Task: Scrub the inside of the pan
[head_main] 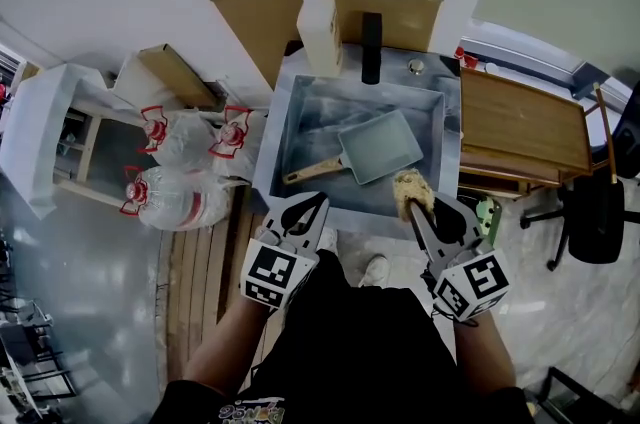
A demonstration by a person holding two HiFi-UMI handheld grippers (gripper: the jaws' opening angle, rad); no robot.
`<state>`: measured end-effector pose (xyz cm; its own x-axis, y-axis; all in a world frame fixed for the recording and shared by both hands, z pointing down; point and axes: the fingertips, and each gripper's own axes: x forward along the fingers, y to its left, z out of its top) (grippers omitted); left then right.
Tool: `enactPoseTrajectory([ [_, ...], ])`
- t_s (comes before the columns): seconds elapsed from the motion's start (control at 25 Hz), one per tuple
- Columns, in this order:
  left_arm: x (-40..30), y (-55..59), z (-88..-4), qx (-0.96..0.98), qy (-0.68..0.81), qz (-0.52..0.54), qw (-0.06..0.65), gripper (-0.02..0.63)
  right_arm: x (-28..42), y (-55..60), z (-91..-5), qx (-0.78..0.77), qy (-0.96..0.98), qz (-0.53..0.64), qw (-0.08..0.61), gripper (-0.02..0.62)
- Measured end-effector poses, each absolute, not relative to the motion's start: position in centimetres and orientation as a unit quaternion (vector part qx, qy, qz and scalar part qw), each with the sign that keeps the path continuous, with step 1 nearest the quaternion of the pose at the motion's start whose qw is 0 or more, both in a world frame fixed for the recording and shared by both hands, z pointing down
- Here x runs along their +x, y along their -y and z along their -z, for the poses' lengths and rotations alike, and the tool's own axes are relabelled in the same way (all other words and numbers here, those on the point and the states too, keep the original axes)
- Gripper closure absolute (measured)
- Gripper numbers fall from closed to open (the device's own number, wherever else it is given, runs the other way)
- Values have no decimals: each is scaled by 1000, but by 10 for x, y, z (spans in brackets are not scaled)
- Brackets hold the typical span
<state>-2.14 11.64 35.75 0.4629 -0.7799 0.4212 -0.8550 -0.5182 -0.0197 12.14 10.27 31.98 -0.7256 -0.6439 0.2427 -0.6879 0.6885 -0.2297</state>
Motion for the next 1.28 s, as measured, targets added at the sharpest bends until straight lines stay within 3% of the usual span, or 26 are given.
enactPoseTrajectory([
  [0.24,-36,-94,-383,857,448,-231,109,590,102,-80,-333,383,905,-167,84,506],
  [0.36,-42,-83,-400,861,426,-254,117,535,92,-69,-341,392,899,-174,92,506],
  [1.28,-53,-23,-530,870,239,-398,166,356,63,-15,-411,475,832,-240,158,506],
])
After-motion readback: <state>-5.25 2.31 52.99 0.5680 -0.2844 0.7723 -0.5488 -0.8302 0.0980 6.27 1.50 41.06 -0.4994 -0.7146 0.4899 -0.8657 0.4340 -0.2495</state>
